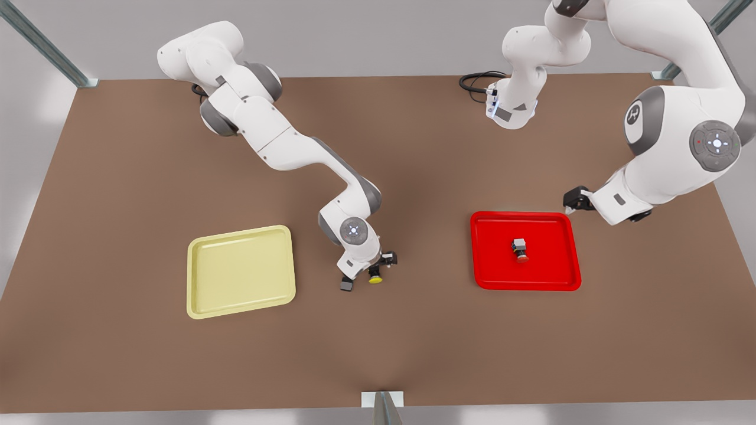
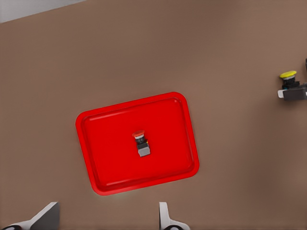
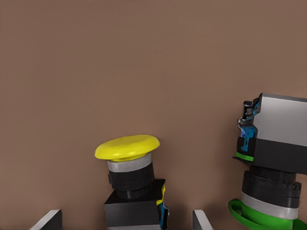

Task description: Place the switches on the corresponding trays according to their colors

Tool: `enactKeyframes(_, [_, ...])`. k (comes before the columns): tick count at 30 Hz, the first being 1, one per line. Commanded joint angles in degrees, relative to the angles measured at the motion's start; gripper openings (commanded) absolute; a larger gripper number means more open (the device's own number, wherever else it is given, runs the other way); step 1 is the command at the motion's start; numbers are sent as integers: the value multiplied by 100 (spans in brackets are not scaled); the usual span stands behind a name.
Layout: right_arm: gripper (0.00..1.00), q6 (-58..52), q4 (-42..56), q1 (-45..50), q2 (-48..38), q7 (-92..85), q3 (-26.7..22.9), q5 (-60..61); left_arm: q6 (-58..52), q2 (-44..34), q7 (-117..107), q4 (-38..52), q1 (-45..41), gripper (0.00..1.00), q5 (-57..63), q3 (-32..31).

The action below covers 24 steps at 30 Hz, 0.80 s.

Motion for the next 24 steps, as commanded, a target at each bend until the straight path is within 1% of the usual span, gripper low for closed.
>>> enactKeyframes(1, [100, 5, -4, 0, 0, 0, 0, 0, 0, -2, 5, -1, 0, 100, -3, 0])
enactKeyframes(5, [100, 5, -4, 9, 18, 0, 17, 0, 0, -2, -4, -1, 0, 100, -3, 0])
enactKeyframes(8, [96, -21, -4, 9, 35, 0, 17, -9, -9, -2, -4, -1, 0, 100, -3, 0])
enactKeyframes(9, [87, -57, -4, 9, 35, 0, 17, -9, -9, -2, -4, -1, 0, 100, -3, 0])
enactKeyframes(10, [64, -188, 31, 9, 18, 0, 17, 0, -9, -2, -13, -1, 0, 100, -3, 0])
enactKeyframes(11, [58, -215, 31, 9, 18, 0, 26, 0, -9, -2, -13, -1, 0, 100, -3, 0])
enactKeyframes(14, [58, -268, 40, 0, 0, 0, 17, 9, -9, -2, -13, -9, 0, 100, -3, 0])
enactKeyframes(16, [61, -311, 75, 0, 0, 9, 8, 9, -9, 7, -13, -9, 0, 100, -3, 0])
enactKeyframes(17, [61, -373, 128, 0, 0, 9, 0, 0, -9, 7, -13, -9, 0, 100, -3, 0])
enactKeyframes(20, [52, -470, 180, 0, -9, 9, -9, -18, -9, 7, -13, -9, 0, 100, -3, 0])
enactKeyframes(24, [60, -399, 180, 0, 35, 0, -9, -26, 0, 7, -13, -45, 0, 100, -3, 0])
